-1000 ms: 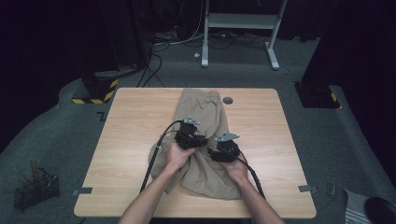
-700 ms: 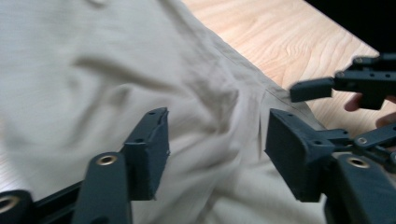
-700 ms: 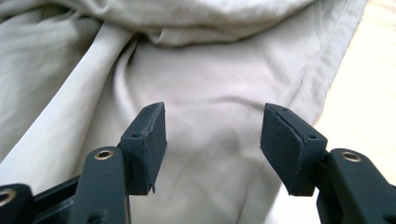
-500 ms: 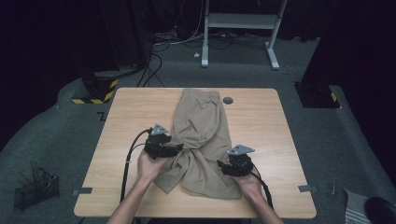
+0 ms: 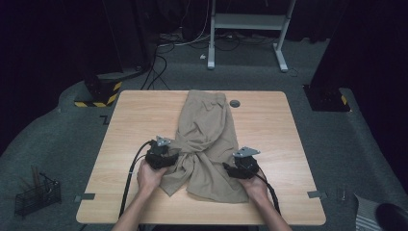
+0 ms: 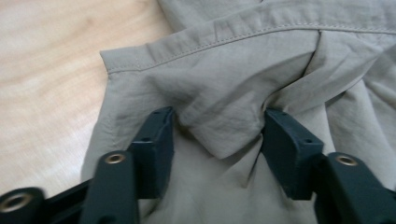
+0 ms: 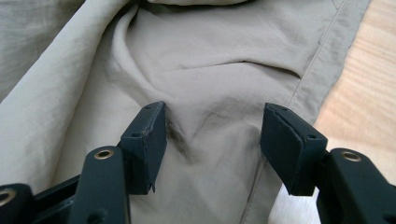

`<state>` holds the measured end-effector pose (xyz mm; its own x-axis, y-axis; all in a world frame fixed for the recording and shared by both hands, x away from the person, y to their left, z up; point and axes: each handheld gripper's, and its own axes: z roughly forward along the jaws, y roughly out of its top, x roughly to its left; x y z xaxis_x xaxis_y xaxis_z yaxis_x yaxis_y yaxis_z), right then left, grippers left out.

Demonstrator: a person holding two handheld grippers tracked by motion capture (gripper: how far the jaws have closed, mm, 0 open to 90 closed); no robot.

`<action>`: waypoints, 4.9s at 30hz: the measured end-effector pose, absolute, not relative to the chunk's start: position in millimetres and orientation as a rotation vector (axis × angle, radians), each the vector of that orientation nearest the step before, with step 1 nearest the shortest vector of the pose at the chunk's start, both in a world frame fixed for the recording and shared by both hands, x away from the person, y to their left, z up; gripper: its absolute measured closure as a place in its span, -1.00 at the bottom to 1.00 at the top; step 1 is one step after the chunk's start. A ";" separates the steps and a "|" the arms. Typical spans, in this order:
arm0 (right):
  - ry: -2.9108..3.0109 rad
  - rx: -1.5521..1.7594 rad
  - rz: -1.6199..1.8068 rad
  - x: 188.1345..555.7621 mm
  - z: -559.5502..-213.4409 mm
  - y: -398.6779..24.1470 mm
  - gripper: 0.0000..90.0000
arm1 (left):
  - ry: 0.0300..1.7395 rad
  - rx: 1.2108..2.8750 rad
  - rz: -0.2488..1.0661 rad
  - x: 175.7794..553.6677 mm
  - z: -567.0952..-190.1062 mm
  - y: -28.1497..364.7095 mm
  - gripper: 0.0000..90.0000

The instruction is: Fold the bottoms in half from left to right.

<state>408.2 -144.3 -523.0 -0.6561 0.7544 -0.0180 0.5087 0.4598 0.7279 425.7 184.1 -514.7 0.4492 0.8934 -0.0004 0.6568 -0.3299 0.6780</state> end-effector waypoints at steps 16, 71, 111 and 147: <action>2.347 1.098 1.011 423.0 -523.7 -137.2 -0.09 | 1.060 1.943 0.445 406.1 -442.6 174.5 0.89; 2.407 1.084 0.981 419.9 -518.8 -144.7 0.02 | 1.058 2.096 0.335 416.4 -506.1 114.5 0.53; 2.467 0.897 1.212 421.1 -470.3 -111.6 1.00 | 1.374 2.025 0.513 363.1 -520.5 155.6 -0.63; 2.401 1.102 0.976 414.1 -518.1 -156.5 0.16 | 1.239 2.040 0.511 363.1 -514.6 165.5 0.84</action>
